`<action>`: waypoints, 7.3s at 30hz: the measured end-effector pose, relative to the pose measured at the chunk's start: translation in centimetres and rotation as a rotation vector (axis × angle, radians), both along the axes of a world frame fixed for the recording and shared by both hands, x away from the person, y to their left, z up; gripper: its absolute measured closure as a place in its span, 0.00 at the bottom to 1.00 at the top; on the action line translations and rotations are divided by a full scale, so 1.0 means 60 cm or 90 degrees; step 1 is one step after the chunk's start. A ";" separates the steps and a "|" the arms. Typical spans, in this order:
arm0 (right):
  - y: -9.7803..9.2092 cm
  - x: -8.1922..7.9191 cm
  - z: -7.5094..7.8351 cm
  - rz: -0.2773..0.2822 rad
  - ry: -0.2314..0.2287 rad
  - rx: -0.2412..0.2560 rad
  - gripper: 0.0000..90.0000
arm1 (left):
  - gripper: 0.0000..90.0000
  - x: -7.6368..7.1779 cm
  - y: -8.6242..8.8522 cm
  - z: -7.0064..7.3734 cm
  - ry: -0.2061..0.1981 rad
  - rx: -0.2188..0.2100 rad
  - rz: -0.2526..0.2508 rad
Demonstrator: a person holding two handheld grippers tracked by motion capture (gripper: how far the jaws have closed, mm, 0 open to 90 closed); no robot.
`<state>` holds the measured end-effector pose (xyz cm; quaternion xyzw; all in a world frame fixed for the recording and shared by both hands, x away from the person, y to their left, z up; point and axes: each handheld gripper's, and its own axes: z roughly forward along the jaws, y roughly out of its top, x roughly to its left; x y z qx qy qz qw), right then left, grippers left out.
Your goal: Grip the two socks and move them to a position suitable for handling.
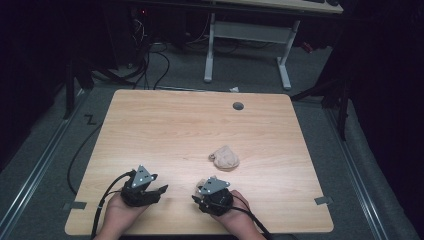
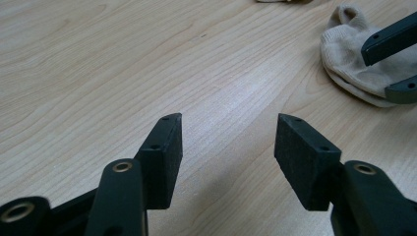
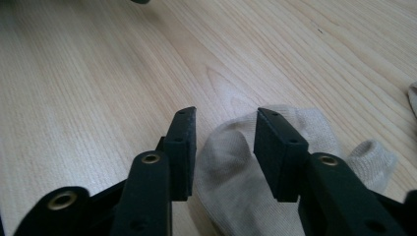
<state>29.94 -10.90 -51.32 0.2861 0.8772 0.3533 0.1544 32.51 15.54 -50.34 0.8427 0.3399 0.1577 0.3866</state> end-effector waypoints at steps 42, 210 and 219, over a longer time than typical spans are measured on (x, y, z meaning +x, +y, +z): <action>-0.055 -0.016 0.040 -0.032 -0.065 0.087 0.94 | 0.64 -0.020 -0.093 -0.001 0.012 0.001 -0.063; -0.060 0.132 0.013 -0.153 -0.030 -0.009 0.96 | 0.54 -0.018 0.011 0.008 -0.002 -0.017 0.018; -0.091 0.111 0.045 -0.162 -0.062 0.069 0.96 | 0.54 -0.016 0.001 0.005 0.004 -0.012 0.011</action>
